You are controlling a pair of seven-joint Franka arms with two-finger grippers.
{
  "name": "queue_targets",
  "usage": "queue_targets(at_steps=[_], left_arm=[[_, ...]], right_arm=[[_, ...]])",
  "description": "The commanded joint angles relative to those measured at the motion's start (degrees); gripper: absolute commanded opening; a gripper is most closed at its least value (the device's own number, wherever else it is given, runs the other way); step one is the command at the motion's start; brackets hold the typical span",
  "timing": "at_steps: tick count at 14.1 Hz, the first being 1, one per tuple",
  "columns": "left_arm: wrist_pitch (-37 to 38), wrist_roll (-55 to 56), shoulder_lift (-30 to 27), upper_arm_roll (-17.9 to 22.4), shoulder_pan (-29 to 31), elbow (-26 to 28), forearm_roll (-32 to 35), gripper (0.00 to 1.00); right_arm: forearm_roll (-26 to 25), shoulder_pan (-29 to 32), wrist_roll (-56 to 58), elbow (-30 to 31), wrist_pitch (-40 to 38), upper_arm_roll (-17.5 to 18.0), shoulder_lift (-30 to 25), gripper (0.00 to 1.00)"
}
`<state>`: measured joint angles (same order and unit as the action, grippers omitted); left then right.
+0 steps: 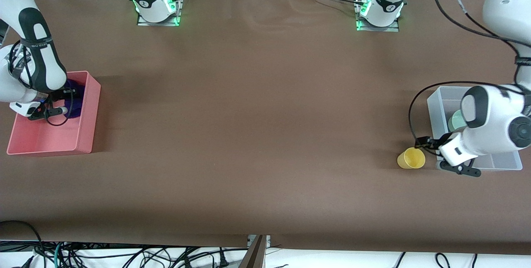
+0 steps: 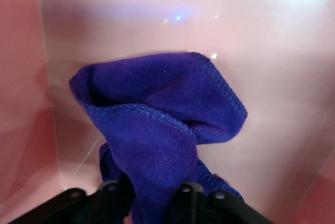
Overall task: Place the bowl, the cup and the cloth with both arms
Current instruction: 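Release the cloth with the right gripper while the left gripper grasps the cup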
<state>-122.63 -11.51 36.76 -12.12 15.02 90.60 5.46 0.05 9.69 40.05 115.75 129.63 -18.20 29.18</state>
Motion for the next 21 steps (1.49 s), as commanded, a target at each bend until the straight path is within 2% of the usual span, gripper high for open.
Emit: queue_targets(at_steps=[1,4,5,6,8,9,10,13,15,18,21], left_arm=[[-2.9,1.8,2.9,0.6,-0.5,-2.4,-0.3,0.85],[-5.9,1.8,3.6,0.8,-0.5,-2.4,-0.4,0.83],[-6.1,1.8,4.5,0.8,-0.5,-2.4,-0.4,0.75],[-7.5,1.8,5.1,0.9,-0.5,-2.4,-0.2,0.62],[-10.8,1.8,7.2,0.9,-0.5,-2.3,1.0,0.19],[-10.7,1.9,7.4,0.8,-0.6,-2.4,0.9,0.04],[-10.7,1.9,7.5,0.8,-0.5,-2.4,0.3,0.0],[-9.6,1.9,6.2,0.7,-0.3,-2.5,0.3,0.0],[-2.5,2.0,3.7,0.3,-0.3,-3.9,0.1,0.0],[17.8,1.1,-0.8,-0.4,-0.3,-11.0,-0.7,0.0],[29.1,-5.5,-6.3,0.3,1.1,-10.7,0.3,0.0]], right_arm=[[1.4,0.2,-0.1,-3.0,-6.4,0.3,-4.3,0.99],[1.8,-0.5,-0.1,-16.6,-25.8,0.7,-6.5,0.99],[1.8,-1.5,-0.4,-20.4,-30.6,1.2,-7.6,1.0],[1.7,-2.6,-0.5,-23.3,-34.3,2.2,-8.7,0.99],[1.8,-3.4,-0.6,-26.2,-37.3,5.4,-11.4,1.0],[1.9,-3.4,-0.7,-26.1,-37.3,7.8,-13.2,1.0],[1.8,-3.4,-3.8,-26.1,-37.4,10.4,-14.8,0.99],[0.9,-3.5,-20.7,-26.3,-40.1,19.1,-18.2,0.99],[0.9,-3.5,-21.7,-26.3,-39.4,22.1,-19.8,1.0],[1.0,-4.1,-21.1,-28.3,-39.4,22.9,-20.0,1.0],[0.9,-3.8,-20.8,-33.7,-39.3,21.7,-20.7,0.99]])
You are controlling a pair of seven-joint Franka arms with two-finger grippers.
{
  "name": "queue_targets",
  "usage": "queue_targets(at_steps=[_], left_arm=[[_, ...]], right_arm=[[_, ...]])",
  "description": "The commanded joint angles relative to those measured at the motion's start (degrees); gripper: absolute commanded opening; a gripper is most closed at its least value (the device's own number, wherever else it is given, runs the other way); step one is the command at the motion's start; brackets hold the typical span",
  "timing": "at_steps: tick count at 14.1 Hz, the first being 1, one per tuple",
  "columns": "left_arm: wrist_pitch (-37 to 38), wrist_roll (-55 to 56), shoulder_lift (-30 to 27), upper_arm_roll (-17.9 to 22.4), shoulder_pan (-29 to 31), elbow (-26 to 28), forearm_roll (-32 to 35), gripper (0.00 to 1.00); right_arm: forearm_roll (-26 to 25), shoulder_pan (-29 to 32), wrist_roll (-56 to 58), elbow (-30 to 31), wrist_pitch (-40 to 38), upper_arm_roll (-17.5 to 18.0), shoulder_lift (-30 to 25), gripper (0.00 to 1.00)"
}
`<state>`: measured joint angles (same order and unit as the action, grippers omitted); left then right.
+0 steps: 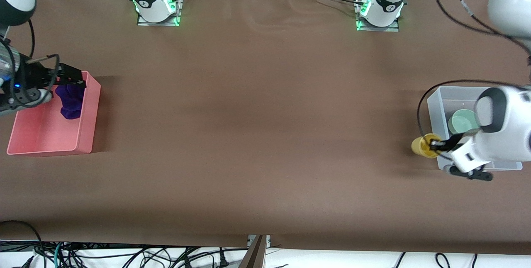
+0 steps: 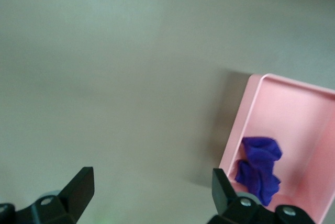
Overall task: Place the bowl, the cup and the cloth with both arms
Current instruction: 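Release the cloth with the right gripper while the left gripper grasps the cup, then lower the yellow cup into the green bowl and open the left gripper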
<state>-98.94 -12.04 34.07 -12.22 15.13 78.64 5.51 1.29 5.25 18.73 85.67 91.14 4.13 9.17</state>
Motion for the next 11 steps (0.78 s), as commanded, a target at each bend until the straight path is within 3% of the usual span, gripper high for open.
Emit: queue_targets(at_steps=[1,4,6,11], left_arm=[[8.6,-7.9,-4.5,1.1,2.2,1.3,0.9,0.0],[8.3,-18.7,-4.5,1.0,8.3,4.8,6.6,0.0],[-0.6,-24.3,-4.8,1.0,12.5,11.6,7.1,0.0],[-20.4,-32.3,-2.2,1.0,18.2,18.5,10.0,0.0]], right_arm=[[-0.3,0.6,0.6,-4.5,-1.5,-1.7,-0.6,0.99],[-1.0,0.8,1.0,-5.6,-1.3,-1.9,-0.3,0.99],[-1.4,0.9,0.1,-5.6,-3.4,-1.8,-0.8,0.99],[-0.7,0.8,-13.3,-5.1,-9.6,-1.1,-2.1,0.99]])
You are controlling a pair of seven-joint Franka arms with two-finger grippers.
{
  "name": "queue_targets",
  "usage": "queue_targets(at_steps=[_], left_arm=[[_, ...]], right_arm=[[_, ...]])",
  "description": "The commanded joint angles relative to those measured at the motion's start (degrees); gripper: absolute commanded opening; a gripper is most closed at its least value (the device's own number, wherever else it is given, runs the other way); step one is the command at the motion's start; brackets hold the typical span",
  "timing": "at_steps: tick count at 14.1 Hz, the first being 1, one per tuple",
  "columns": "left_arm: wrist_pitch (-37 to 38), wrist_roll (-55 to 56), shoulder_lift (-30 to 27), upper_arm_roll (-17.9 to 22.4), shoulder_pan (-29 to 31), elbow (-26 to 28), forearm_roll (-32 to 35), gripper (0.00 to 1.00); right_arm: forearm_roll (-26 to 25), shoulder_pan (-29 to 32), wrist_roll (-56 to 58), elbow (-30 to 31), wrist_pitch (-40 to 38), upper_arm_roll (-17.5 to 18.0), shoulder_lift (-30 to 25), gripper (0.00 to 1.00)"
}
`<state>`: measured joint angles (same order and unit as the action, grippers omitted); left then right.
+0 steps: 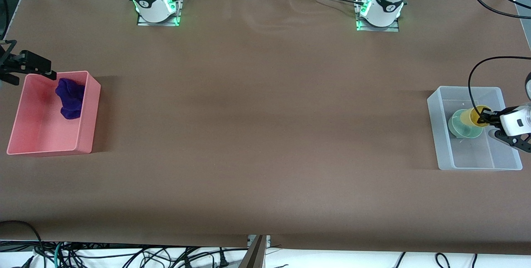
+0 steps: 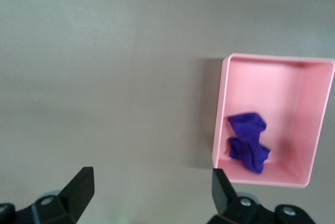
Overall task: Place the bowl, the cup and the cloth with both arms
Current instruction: 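Lower the yellow cup into the green bowl and open the left gripper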
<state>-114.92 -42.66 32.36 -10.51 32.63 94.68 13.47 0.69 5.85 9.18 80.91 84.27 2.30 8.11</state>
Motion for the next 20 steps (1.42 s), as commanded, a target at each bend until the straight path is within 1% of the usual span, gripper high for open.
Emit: queue_targets(at_steps=[1,3,6,7,9,11,13,14,16,18,20], left_arm=[[-6.7,-1.8,0.7,-0.7,1.0,2.6,2.3,0.0],[-9.5,-3.2,2.4,-0.7,2.2,2.5,2.3,0.0],[-10.0,-3.7,3.3,-0.7,2.9,2.8,2.3,0.0],[-10.0,-3.7,3.5,-0.8,2.9,3.0,2.3,0.03],[-9.3,-3.7,3.0,-0.9,2.8,2.9,2.3,1.0],[-5.5,-3.7,1.6,-1.4,2.6,2.1,2.2,1.0],[-0.2,-2.8,-2.4,-1.6,1.6,1.7,1.5,1.0],[3.1,-2.4,-4.7,-2.9,0.9,1.7,1.4,1.0],[9.6,2.7,-9.6,-6.2,0.9,1.6,1.4,1.0],[15.1,10.5,-14.0,-11.0,0.9,1.6,1.3,1.0],[18.7,18.1,-18.2,-16.2,0.9,1.5,1.0,1.0]], right_arm=[[-0.2,0.2,-3.9,-0.2,-3.8,0.7,-1.1,1.0],[-0.6,-0.3,-6.3,-0.3,-5.6,0.8,-1.0,1.0],[-1.1,-0.6,-6.4,-0.7,-5.6,0.6,-0.3,0.99],[-1.1,-0.6,-6.4,-0.8,-5.5,0.6,-0.2,1.0],[-1.1,-0.6,-6.4,-0.9,-5.2,0.5,0.2,0.99],[-1.1,-0.6,-6.5,-0.9,-5.0,0.5,0.2,1.0],[-1.1,-0.6,-6.5,-0.9,-5.0,0.5,0.2,0.99],[-1.1,-0.6,-6.5,-0.9,-5.0,0.5,0.2,1.0],[-1.1,-0.5,-6.5,-0.9,-5.0,0.4,0.2,0.99],[-1.1,-0.5,-6.5,-0.9,-5.0,0.4,0.2,1.0],[-1.0,-0.6,-6.5,-0.9,-5.0,0.4,0.2,1.0]])
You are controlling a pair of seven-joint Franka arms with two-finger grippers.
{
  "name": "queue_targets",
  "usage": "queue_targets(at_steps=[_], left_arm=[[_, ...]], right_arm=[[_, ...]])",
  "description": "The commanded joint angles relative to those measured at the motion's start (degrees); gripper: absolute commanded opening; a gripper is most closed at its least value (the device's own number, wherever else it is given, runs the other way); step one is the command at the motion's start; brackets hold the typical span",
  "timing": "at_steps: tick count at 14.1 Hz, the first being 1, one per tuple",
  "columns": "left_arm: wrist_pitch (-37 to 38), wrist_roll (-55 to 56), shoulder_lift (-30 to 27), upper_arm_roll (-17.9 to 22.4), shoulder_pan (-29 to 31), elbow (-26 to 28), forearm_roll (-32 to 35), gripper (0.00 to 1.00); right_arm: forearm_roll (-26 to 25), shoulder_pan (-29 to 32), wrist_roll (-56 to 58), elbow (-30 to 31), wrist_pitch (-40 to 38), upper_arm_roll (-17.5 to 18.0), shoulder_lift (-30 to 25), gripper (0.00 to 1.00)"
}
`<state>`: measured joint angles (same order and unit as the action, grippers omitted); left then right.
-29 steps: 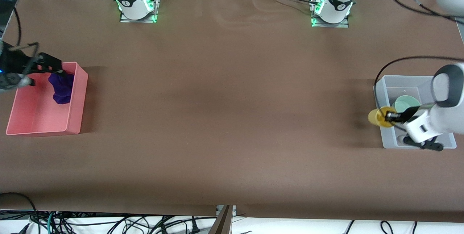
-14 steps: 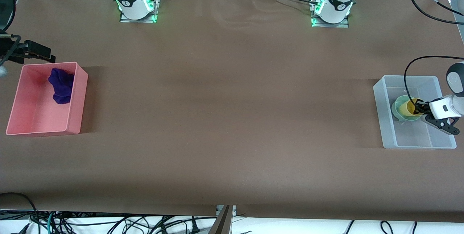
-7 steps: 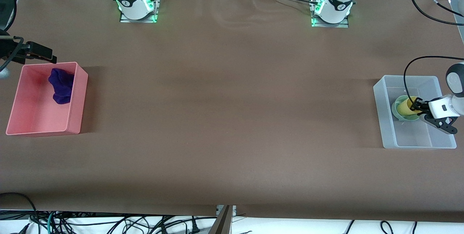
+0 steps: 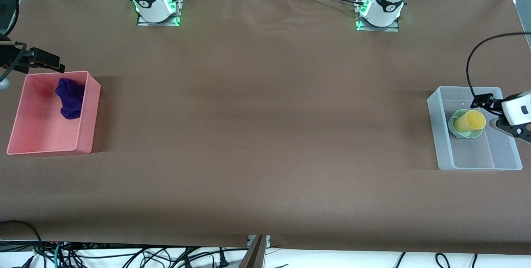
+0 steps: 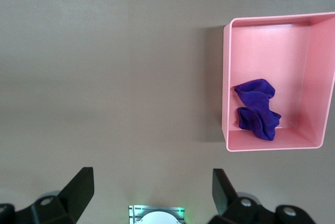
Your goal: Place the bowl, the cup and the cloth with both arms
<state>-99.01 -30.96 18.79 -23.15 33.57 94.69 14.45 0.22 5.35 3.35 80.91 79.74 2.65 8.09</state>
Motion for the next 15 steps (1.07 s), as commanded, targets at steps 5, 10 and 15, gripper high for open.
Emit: queue_targets(at_steps=[5,10,15], left_arm=[[5.7,17.9,-9.6,-11.6,-0.4,-5.3,-6.2,1.0],[5.6,29.3,-17.6,16.0,-27.9,-4.2,-12.3,1.0],[-0.5,30.3,-22.4,24.4,-37.1,7.4,-12.0,1.0]], right_arm=[[-0.6,-0.2,-0.6,-0.9,-0.5,0.2,0.3,0.99],[-0.6,0.0,-0.5,-0.9,-0.5,-0.1,0.3,1.0],[-0.6,0.1,-0.5,-0.9,-0.5,-0.1,0.3,1.0]])
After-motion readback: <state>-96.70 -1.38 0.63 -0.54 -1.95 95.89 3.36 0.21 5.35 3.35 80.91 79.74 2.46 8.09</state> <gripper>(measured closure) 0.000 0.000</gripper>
